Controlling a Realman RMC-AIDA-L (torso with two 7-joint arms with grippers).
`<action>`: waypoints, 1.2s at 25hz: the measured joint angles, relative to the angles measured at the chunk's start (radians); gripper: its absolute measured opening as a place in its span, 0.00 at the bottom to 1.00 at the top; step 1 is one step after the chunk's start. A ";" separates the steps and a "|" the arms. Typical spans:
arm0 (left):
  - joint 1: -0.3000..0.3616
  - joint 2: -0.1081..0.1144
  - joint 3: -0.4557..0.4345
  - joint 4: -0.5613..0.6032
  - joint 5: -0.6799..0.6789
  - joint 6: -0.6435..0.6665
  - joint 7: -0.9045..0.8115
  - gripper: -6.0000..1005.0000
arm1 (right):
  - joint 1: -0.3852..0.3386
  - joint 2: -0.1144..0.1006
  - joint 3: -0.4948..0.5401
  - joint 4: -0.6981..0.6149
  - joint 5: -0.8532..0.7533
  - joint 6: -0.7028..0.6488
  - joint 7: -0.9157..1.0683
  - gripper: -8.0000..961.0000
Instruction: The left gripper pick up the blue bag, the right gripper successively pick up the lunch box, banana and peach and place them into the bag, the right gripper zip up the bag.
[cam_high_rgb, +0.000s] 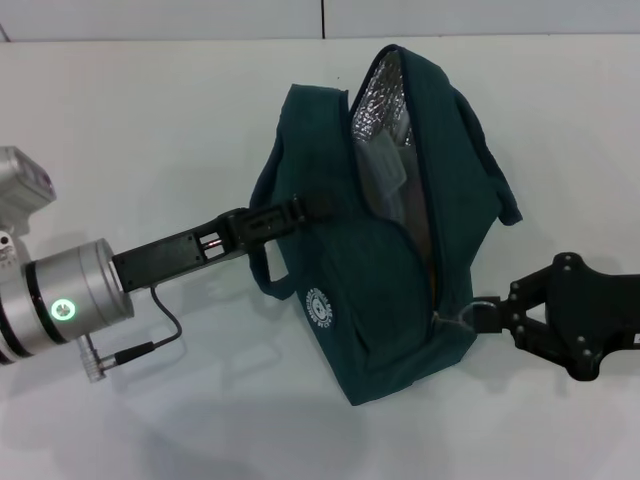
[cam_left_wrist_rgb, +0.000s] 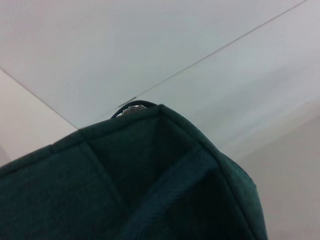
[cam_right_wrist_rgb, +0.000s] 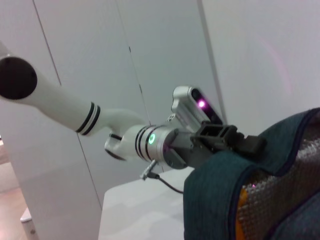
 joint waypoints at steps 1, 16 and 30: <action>0.001 0.000 0.000 0.000 -0.002 0.000 0.003 0.63 | 0.000 0.000 0.004 0.000 0.000 -0.004 0.000 0.02; 0.023 0.006 -0.003 0.011 -0.035 0.051 0.172 0.73 | 0.066 0.009 0.008 -0.006 0.113 0.032 0.002 0.02; 0.092 0.026 -0.051 0.012 -0.099 0.052 0.236 0.88 | 0.173 0.013 -0.005 0.005 0.204 0.095 0.021 0.02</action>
